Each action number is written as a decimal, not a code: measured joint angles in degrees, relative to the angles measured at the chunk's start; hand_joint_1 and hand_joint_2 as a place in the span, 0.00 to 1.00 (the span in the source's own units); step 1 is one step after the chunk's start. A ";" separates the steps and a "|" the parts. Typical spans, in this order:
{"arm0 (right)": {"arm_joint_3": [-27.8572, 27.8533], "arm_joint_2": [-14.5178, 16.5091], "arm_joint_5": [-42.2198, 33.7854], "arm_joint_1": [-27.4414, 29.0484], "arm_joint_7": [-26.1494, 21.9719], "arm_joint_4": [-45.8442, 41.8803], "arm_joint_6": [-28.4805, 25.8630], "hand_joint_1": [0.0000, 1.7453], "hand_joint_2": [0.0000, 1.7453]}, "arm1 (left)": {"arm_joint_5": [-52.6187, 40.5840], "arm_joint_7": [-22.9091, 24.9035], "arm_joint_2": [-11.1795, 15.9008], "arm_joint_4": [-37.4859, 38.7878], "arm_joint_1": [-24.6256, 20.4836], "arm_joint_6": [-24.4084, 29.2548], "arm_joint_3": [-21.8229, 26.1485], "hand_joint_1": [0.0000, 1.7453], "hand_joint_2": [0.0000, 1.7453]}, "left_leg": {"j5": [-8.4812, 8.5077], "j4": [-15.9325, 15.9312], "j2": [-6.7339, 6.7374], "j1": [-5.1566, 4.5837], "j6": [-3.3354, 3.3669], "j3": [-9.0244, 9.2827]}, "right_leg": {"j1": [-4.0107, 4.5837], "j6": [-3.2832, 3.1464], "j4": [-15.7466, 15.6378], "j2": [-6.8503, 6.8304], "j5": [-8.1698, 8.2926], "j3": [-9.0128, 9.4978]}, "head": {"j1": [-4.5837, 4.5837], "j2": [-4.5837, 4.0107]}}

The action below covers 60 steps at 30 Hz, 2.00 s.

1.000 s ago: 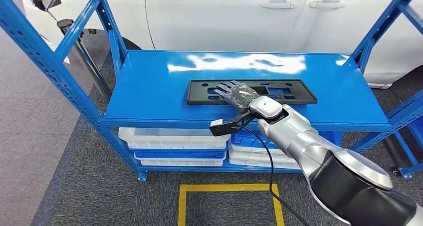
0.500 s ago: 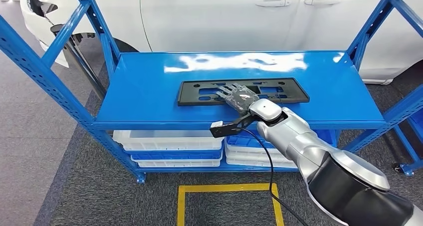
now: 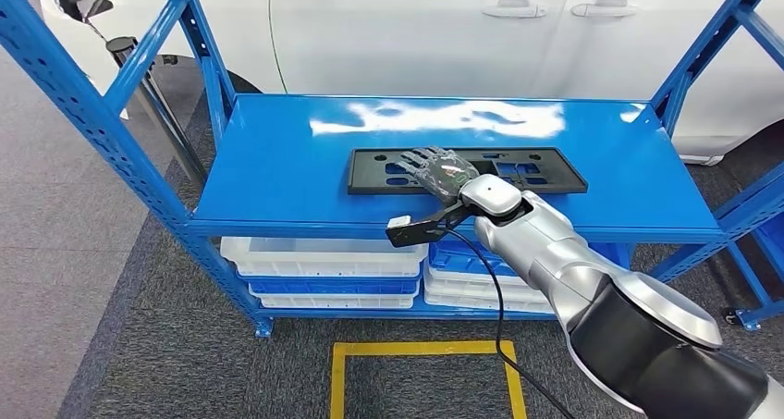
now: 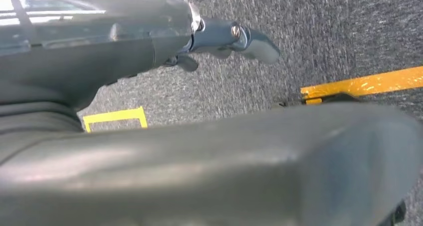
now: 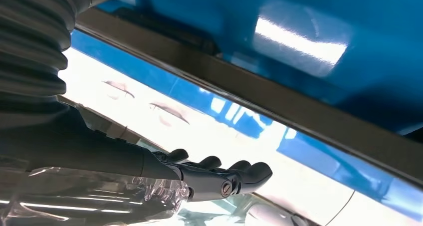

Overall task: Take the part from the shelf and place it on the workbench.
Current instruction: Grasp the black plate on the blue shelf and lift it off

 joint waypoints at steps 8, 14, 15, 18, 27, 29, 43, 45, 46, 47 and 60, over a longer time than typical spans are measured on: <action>-0.57 -0.11 -0.41 -0.38 0.09 0.00 -0.93 0.00 1.00 | 0.21 -0.62 0.04 0.00 0.02 -0.09 0.00 0.00 0.00 | -2.90 4.32 0.05 -0.11 -2.14 -2.16 | -0.10 -2.08 -7.56 -0.06 2.36 3.28 | -0.01 0.00; -0.57 -0.11 -0.42 -0.23 0.17 0.02 -0.73 0.00 1.00 | 0.24 -0.63 0.05 0.00 0.13 0.03 0.00 0.00 0.00 | -4.28 12.68 0.08 0.26 -2.72 -6.24 | -0.06 -2.18 -7.51 -0.06 2.26 3.45 | -0.02 0.01; -0.57 -0.11 -0.42 -0.26 0.17 0.02 -0.65 0.00 1.00 | 0.23 -0.63 0.07 0.00 0.11 0.05 0.00 0.00 0.00 | -2.24 8.40 0.08 0.27 -2.53 -4.22 | -0.06 -2.04 -7.50 -0.06 2.17 3.56 | -0.02 0.01; -0.57 -0.11 -0.42 -0.46 0.10 0.02 -0.54 0.00 1.00 | 0.18 -0.68 0.11 0.00 0.01 0.06 0.00 0.00 0.00 | 0.07 0.37 0.03 -0.01 -1.73 -0.31 | 0.25 -1.26 -7.35 -0.01 2.04 3.51 | -0.02 0.01; -0.68 -0.18 -0.61 -0.56 -0.50 0.11 -0.39 0.00 1.00 | -0.02 -1.04 0.15 0.00 0.01 0.20 0.00 0.00 0.00 | 0.61 -0.49 0.07 -0.02 0.35 -0.29 | -0.10 0.62 8.92 -0.03 -5.64 -4.13 | 0.00 0.00; -0.69 -0.18 -0.73 -0.53 -0.51 0.18 -0.31 0.00 1.00 | -0.01 -1.05 0.15 0.00 0.09 0.25 0.00 0.00 0.00 | 0.54 -0.28 0.00 -0.04 0.30 -0.30 | -0.10 0.46 6.08 -0.03 -3.03 -2.84 | 0.00 0.00; -0.99 -0.19 -0.98 -0.97 -0.66 0.20 -0.44 0.00 1.00 | 0.32 -1.07 0.21 0.00 0.31 -0.27 0.00 0.00 0.00 | -7.10 16.57 0.07 0.32 -2.78 -7.98 | -0.10 -2.24 -7.60 -0.11 2.33 3.36 | -0.02 -0.01; -0.99 -0.18 -0.98 -0.93 -0.67 0.20 -0.44 0.00 1.00 | 0.38 -1.12 0.22 0.02 0.32 -0.41 0.00 0.00 0.00 | -3.57 11.21 0.09 0.59 -2.84 -5.38 | -0.15 -2.01 -7.43 -0.09 2.19 3.46 | -0.02 0.00; -0.99 -0.18 -0.98 -0.96 -0.68 0.20 -0.44 0.00 1.00 | 0.39 -1.13 0.23 0.02 0.28 -0.47 0.00 0.00 0.00 | -1.94 7.20 0.10 0.67 -2.78 -3.37 | -0.11 -1.78 -7.29 -0.08 2.04 3.47 | -0.02 0.00; -0.99 -0.19 -0.98 -1.01 -0.67 0.20 -0.45 0.00 1.00 | 0.41 -1.14 0.24 0.02 0.24 -0.52 0.00 0.00 0.00 | -0.83 3.76 0.09 0.65 -2.64 -1.70 | -0.02 -1.50 -7.09 -0.06 1.92 3.40 | -0.01 -0.01; -1.67 -0.18 -2.50 -1.20 -0.86 0.22 -0.80 0.00 0.00 | 0.79 -1.16 0.26 0.02 0.30 -0.60 0.00 0.00 0.00 | -0.11 0.31 -0.06 0.19 -0.01 -0.29 | -0.11 0.53 5.37 -0.06 -2.17 -3.02 | 0.00 -0.01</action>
